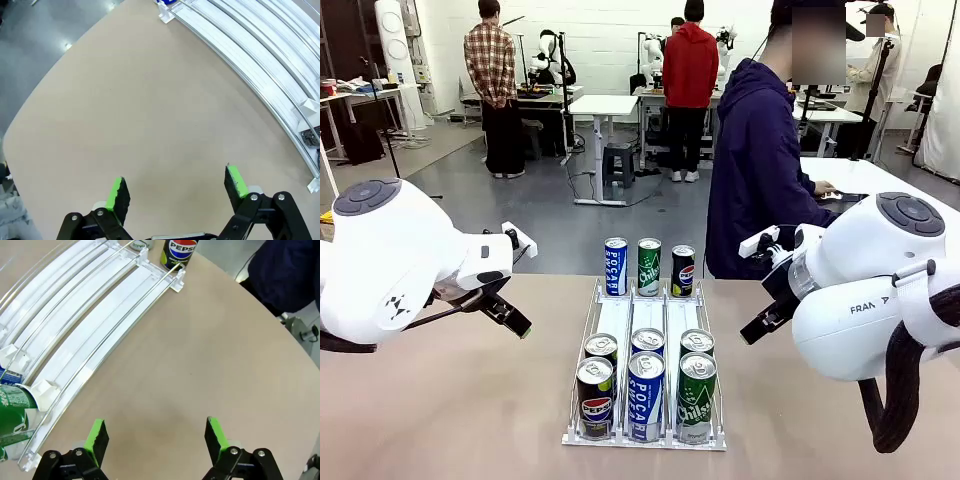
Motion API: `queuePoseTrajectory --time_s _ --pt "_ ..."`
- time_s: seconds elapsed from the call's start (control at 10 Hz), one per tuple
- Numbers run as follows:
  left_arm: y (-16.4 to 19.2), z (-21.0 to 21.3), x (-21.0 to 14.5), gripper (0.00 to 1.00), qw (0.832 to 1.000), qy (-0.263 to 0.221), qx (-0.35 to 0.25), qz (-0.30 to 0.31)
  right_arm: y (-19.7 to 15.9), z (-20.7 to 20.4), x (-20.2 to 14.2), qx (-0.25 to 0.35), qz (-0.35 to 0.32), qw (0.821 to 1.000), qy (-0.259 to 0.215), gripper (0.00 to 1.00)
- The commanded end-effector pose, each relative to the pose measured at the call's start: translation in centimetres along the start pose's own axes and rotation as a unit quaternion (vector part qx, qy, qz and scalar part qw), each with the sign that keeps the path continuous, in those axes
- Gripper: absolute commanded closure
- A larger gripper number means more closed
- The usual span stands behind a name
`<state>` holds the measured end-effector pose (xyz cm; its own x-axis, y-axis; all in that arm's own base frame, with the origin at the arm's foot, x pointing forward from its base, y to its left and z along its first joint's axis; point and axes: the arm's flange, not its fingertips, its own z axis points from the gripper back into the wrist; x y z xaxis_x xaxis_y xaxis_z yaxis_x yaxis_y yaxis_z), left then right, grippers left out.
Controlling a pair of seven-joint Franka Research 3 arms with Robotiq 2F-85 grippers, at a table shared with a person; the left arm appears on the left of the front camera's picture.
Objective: Retrieve and hand over the desired beverage to the person.
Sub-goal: Pick up a can of the same type that the person held from the Automatic Can Dispenser.
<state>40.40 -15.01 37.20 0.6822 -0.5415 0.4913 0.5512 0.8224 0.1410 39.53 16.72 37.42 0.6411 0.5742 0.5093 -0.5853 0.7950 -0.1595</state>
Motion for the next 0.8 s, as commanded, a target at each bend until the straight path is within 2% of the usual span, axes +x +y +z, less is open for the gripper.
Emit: queuePoseTrajectory --time_s 0.0,0.7 --pt "0.00 0.00 0.00 0.00 1.000 0.000 0.000 0.000 0.00 0.00 0.00 0.000 0.000 1.000 0.000 0.00" --pt "0.00 0.00 0.00 0.00 1.000 0.000 0.000 0.000 0.00 0.00 0.00 0.000 0.000 1.000 0.000 0.00"
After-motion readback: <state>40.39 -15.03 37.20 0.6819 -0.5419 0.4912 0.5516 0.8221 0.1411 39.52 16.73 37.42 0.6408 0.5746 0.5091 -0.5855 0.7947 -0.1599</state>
